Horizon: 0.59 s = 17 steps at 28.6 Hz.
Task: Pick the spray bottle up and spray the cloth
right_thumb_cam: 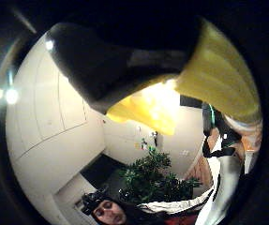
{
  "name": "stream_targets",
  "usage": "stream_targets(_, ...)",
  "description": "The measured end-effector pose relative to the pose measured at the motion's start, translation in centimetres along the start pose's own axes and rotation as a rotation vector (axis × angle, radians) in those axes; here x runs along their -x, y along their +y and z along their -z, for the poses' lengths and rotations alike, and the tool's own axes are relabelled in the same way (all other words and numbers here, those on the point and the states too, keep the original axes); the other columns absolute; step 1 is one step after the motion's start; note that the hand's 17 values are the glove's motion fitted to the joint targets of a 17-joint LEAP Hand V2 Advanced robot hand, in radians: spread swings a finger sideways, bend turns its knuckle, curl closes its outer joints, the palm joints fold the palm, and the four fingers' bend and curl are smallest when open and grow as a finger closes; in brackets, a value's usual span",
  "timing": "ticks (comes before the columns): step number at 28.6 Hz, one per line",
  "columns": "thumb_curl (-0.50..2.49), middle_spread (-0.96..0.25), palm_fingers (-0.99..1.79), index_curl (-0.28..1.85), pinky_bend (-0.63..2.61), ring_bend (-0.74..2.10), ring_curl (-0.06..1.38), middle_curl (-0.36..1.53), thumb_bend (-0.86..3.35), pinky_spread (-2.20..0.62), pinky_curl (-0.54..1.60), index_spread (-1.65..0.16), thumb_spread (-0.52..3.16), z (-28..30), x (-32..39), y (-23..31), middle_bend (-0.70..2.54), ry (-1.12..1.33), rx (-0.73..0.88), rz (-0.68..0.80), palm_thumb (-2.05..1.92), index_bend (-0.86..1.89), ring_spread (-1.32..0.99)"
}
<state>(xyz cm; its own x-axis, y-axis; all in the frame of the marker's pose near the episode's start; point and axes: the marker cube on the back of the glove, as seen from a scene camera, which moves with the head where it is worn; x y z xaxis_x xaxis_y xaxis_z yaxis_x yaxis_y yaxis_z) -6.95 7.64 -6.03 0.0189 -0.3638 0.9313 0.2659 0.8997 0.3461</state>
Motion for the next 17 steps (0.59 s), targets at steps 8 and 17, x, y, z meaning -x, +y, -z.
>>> stream_targets(8,0.60,-0.11,0.70,0.58,0.17,0.51,0.56,0.58,0.02,-0.15,0.41,-0.26,1.01,-6.7,-3.8,2.6,0.44,0.099,0.052,0.082,1.13,0.17,-0.17)
stream_targets(17,0.57,-0.08,0.21,0.61,0.20,0.29,0.55,0.59,-0.01,-0.07,0.40,-0.28,1.05,-5.8,-4.7,6.9,0.43,0.076,0.333,0.015,1.14,0.22,-0.15)
